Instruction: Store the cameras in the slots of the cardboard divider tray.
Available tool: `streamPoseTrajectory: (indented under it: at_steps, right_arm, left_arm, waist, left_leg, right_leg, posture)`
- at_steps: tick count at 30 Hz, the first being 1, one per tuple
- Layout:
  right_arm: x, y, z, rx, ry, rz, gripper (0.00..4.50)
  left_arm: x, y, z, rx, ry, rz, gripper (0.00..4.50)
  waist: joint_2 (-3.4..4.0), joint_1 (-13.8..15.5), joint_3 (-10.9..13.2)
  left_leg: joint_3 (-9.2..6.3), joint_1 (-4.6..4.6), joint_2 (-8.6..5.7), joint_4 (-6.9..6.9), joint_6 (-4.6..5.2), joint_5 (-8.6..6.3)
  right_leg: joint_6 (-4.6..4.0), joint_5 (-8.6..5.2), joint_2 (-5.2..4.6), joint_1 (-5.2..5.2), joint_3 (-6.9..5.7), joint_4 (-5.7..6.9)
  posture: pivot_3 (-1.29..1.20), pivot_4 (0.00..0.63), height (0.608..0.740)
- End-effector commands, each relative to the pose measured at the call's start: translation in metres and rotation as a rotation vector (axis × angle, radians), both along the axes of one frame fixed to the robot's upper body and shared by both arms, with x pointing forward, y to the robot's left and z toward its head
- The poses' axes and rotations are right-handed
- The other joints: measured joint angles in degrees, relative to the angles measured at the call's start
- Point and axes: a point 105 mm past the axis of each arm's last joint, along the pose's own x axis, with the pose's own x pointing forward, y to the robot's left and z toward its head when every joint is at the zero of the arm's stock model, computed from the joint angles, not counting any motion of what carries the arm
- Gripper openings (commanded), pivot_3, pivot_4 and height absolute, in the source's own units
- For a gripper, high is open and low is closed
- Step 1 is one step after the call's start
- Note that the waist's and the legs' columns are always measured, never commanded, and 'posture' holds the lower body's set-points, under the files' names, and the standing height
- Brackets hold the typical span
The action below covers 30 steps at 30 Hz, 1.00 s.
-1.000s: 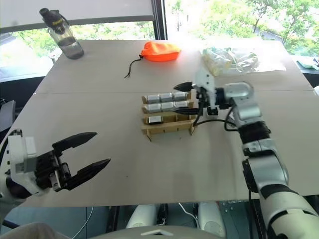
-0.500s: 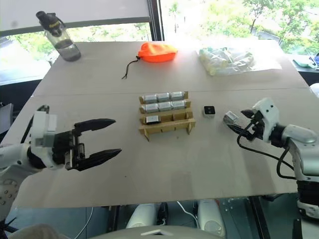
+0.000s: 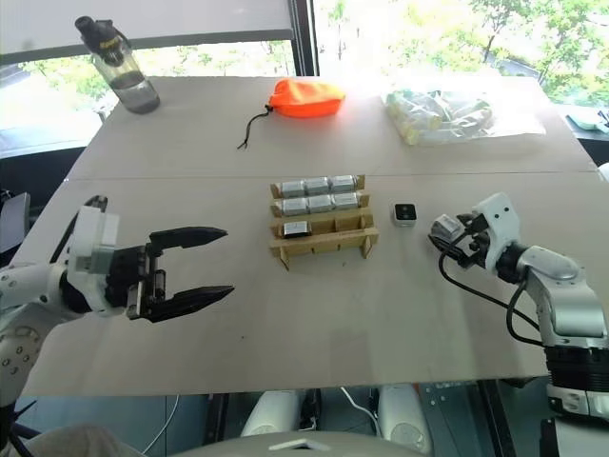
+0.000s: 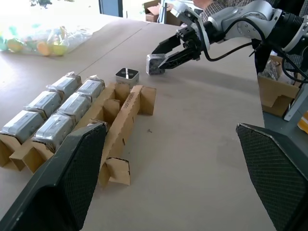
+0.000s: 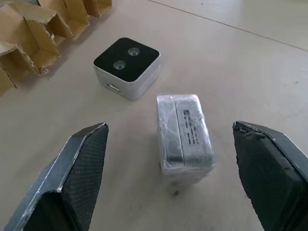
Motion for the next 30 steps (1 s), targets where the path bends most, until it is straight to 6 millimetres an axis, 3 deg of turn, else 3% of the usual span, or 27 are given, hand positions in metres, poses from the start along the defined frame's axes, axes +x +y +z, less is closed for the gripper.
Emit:
streamPoseTrajectory:
  at_steps: [1,3,8,12,17,22,24,26,30]
  right_arm:
    - [0.001,-0.001,0.009,-0.002,-0.037,0.013,3.83]
    - [0.0,-0.001,0.009,0.002,-0.033,0.017,3.15]
    - [0.0,-0.001,0.009,0.003,-0.033,0.021,0.77]
    - [0.0,-0.001,0.012,-0.006,-0.05,0.036,0.71]
    - [0.005,0.016,0.037,0.026,-0.093,0.135,0.71]
    - [0.008,0.051,0.064,-0.009,-0.148,0.381,0.71]
    - [0.01,0.076,0.074,-0.031,-0.186,0.526,0.71]
    - [0.014,0.103,0.08,-0.081,-0.232,0.676,0.71]
    - [0.019,0.134,0.085,-0.127,-0.282,0.852,0.71]
  left_arm:
    - [-0.001,0.001,0.003,0.006,-0.017,0.019,4.5]
    - [-0.001,0.003,0.002,0.012,-0.011,0.03,4.5]
    - [-0.002,0.005,0.0,0.023,-0.01,0.034,4.5]
    - [-0.002,0.005,0.0,0.027,-0.012,0.035,4.5]
    - [-0.003,0.007,0.0,0.026,-0.016,0.041,4.5]
    - [-0.005,0.008,-0.002,0.019,-0.015,0.064,4.5]
    - [-0.007,0.009,-0.001,0.017,-0.024,0.08,4.5]
    - [-0.011,0.013,0.001,0.02,-0.036,0.108,4.5]
    - [-0.017,0.02,0.002,0.025,-0.035,0.154,4.5]
  waist:
    - [0.0,-0.03,0.0]
    - [0.0,-0.04,0.0]
    - [0.0,-0.05,0.0]
    - [0.0,-0.05,0.0]
    - [0.0,-0.25,0.0]
    - [0.01,-0.33,0.01]
    - [0.0,-0.2,0.01]
    - [-0.05,-0.53,0.05]
    - [-0.05,-0.29,0.09]
  left_leg:
    - [0.0,0.01,0.0,0.0,0.0,0.0]
    - [0.0,0.03,0.0,0.0,0.0,0.0]
    - [0.0,0.04,0.01,0.0,0.0,0.0]
    - [0.0,0.03,0.01,0.0,0.0,0.0]
    - [0.02,0.04,0.01,0.01,0.0,0.0]
    - [0.04,0.08,0.05,0.0,0.0,0.0]
    - [-0.03,0.06,0.04,0.0,0.0,0.0]
    - [0.02,0.07,0.04,0.0,0.0,0.0]
    - [-0.02,0.03,0.09,0.0,0.0,0.0]
  right_leg:
    - [0.0,0.0,0.01,0.0,0.0,0.01]
    - [0.0,0.0,0.01,0.0,0.0,0.06]
    - [0.0,0.0,0.01,0.0,0.01,0.07]
    - [0.0,0.0,0.01,0.0,0.01,0.06]
    - [0.0,0.0,0.01,0.0,0.02,0.07]
    - [-0.01,0.0,0.04,-0.01,0.04,0.1]
    - [-0.01,0.0,0.05,-0.01,-0.01,0.09]
    - [-0.02,0.0,0.05,-0.02,0.02,0.09]
    - [-0.02,0.01,0.03,-0.05,-0.01,0.08]
  posture:
    - [0.0,0.15,0.74]
    - [0.0,0.15,0.74]
    - [0.0,0.15,0.74]
    - [0.0,0.15,0.74]
    - [0.0,0.15,0.74]
    - [0.0,0.15,0.74]
    - [0.0,0.15,0.74]
    - [0.0,0.15,0.74]
    - [0.0,0.15,0.74]
